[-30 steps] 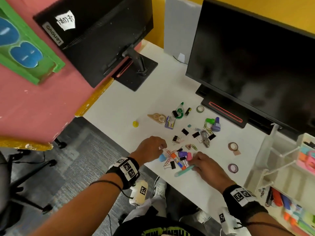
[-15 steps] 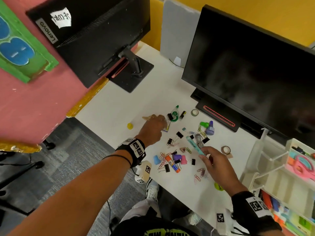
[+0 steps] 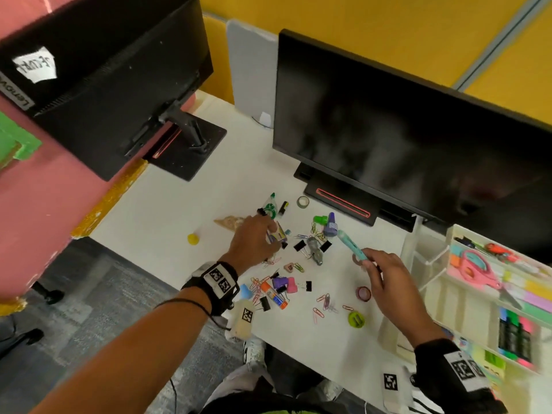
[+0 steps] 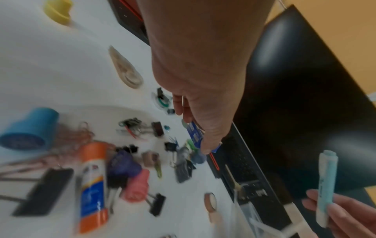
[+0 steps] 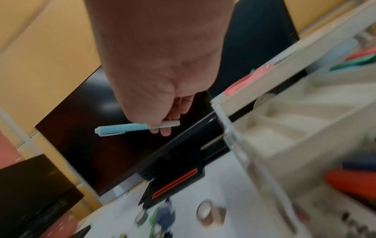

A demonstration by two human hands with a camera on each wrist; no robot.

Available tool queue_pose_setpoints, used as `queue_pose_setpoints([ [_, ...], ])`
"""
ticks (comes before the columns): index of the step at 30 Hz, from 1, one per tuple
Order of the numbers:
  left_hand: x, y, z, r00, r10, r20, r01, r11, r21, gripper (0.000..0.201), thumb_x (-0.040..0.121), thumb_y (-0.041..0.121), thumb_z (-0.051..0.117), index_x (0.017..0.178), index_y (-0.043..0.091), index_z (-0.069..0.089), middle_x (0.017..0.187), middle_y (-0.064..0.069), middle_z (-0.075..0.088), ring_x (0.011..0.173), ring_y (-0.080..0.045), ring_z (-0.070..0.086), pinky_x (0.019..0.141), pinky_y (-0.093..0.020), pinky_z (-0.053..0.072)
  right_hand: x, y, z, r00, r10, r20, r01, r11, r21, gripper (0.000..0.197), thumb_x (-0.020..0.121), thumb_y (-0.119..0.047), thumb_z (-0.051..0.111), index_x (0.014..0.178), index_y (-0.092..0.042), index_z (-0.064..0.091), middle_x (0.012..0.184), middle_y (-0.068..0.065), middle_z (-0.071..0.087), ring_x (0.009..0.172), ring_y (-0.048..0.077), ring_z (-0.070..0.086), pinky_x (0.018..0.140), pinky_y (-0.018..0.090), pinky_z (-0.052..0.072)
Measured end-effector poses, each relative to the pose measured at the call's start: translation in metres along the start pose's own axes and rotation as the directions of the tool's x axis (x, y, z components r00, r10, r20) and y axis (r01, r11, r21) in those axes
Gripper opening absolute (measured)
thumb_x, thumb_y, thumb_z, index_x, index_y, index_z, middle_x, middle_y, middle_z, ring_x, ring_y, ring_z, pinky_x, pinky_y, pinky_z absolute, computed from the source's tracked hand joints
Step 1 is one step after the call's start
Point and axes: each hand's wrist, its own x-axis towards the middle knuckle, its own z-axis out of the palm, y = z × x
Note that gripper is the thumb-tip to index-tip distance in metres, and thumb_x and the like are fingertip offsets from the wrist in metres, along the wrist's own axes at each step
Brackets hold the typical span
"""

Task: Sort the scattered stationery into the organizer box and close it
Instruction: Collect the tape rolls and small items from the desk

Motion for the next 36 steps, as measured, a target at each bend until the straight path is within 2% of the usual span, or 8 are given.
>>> queue_pose_setpoints([
  [5, -0.025, 0.062, 0.024, 0.996, 0.089, 0.014, -0.085, 0.981, -0.177, 0.029, 0.079, 0.036, 0.083, 0.099, 0.033, 0.062, 0.098, 0.016, 0.060, 0.089, -0.003, 0.055, 0.073, -0.018, 0.043, -0.001, 0.038, -0.058, 0.982, 0.001, -0.188, -0.030, 0.988, -0.149, 0.028, 0.106, -0.022, 0.050, 0.127, -0.015, 0.066, 0.112, 0.004, 0.066, 0.102, 0.020, 0.050, 0.089, 0.038, 0.043],
  [8, -0.024, 0.101, 0.042, 0.986, 0.168, 0.020, -0.156, 0.952, -0.264, 0.034, 0.075, 0.035, 0.087, 0.100, 0.031, 0.063, 0.100, 0.016, 0.061, 0.088, -0.003, 0.057, 0.076, -0.019, 0.047, -0.005, 0.083, -0.103, 0.965, -0.018, -0.260, -0.047, 0.970, -0.239, 0.030, 0.106, -0.025, 0.043, 0.122, -0.016, 0.067, 0.112, 0.005, 0.064, 0.101, 0.024, 0.052, 0.091, 0.041, 0.041],
  [12, -0.025, 0.155, 0.060, 0.959, 0.280, 0.040, -0.256, 0.920, -0.297, 0.034, 0.076, 0.034, 0.087, 0.099, 0.032, 0.062, 0.102, 0.019, 0.063, 0.086, -0.003, 0.059, 0.072, -0.019, 0.049, -0.015, 0.148, -0.157, 0.939, 0.066, -0.339, -0.188, 0.921, -0.341, 0.028, 0.103, -0.018, 0.049, 0.119, -0.011, 0.070, 0.106, 0.014, 0.065, 0.090, 0.035, 0.054, 0.082, 0.047, 0.046],
  [16, -0.033, 0.199, 0.078, 0.931, 0.362, 0.041, -0.329, 0.883, -0.334, 0.034, 0.076, 0.029, 0.089, 0.097, 0.031, 0.062, 0.102, 0.018, 0.064, 0.086, -0.004, 0.058, 0.070, -0.014, 0.045, -0.027, 0.205, -0.192, 0.926, 0.125, -0.355, -0.269, 0.880, -0.392, 0.026, 0.102, -0.012, 0.054, 0.120, -0.010, 0.072, 0.107, 0.015, 0.069, 0.096, 0.037, 0.058, 0.086, 0.048, 0.050],
  [24, -0.050, 0.243, 0.109, 0.895, 0.432, 0.116, -0.387, 0.877, -0.284, 0.035, 0.077, 0.035, 0.085, 0.100, 0.036, 0.059, 0.108, 0.022, 0.060, 0.089, -0.009, 0.058, 0.072, -0.029, 0.052, -0.038, 0.255, -0.201, 0.941, 0.194, -0.276, -0.300, 0.856, -0.421, 0.027, 0.101, -0.013, 0.059, 0.124, -0.013, 0.072, 0.112, 0.013, 0.066, 0.104, 0.033, 0.055, 0.087, 0.050, 0.051],
  [29, -0.059, 0.264, 0.123, 0.891, 0.428, 0.154, -0.377, 0.883, -0.280, 0.034, 0.079, 0.034, 0.085, 0.101, 0.034, 0.060, 0.112, 0.021, 0.061, 0.092, -0.008, 0.059, 0.067, -0.018, 0.048, -0.038, 0.264, -0.193, 0.934, 0.197, -0.297, -0.283, 0.917, -0.282, 0.027, 0.100, -0.015, 0.062, 0.125, -0.014, 0.071, 0.115, 0.007, 0.063, 0.109, 0.024, 0.054, 0.096, 0.046, 0.052],
  [32, -0.064, 0.282, 0.133, 0.877, 0.439, 0.196, -0.374, 0.880, -0.293, 0.034, 0.080, 0.032, 0.086, 0.103, 0.033, 0.061, 0.114, 0.019, 0.061, 0.094, -0.007, 0.060, 0.074, -0.021, 0.052, -0.040, 0.269, -0.192, 0.921, 0.187, -0.341, -0.265, 0.944, -0.198, 0.023, 0.098, -0.013, 0.065, 0.119, -0.014, 0.073, 0.114, 0.003, 0.061, 0.108, 0.019, 0.054, 0.096, 0.042, 0.053],
  [36, -0.067, 0.311, 0.155, 0.851, 0.438, 0.289, -0.380, 0.894, -0.238, 0.033, 0.081, 0.036, 0.084, 0.104, 0.034, 0.060, 0.114, 0.018, 0.061, 0.093, -0.005, 0.059, 0.075, -0.024, 0.055, -0.048, 0.261, -0.193, 0.902, 0.248, -0.353, -0.299, 0.950, -0.095, 0.020, 0.099, -0.018, 0.065, 0.117, -0.016, 0.073, 0.121, 0.002, 0.058, 0.112, 0.012, 0.049, 0.099, 0.038, 0.052],
])
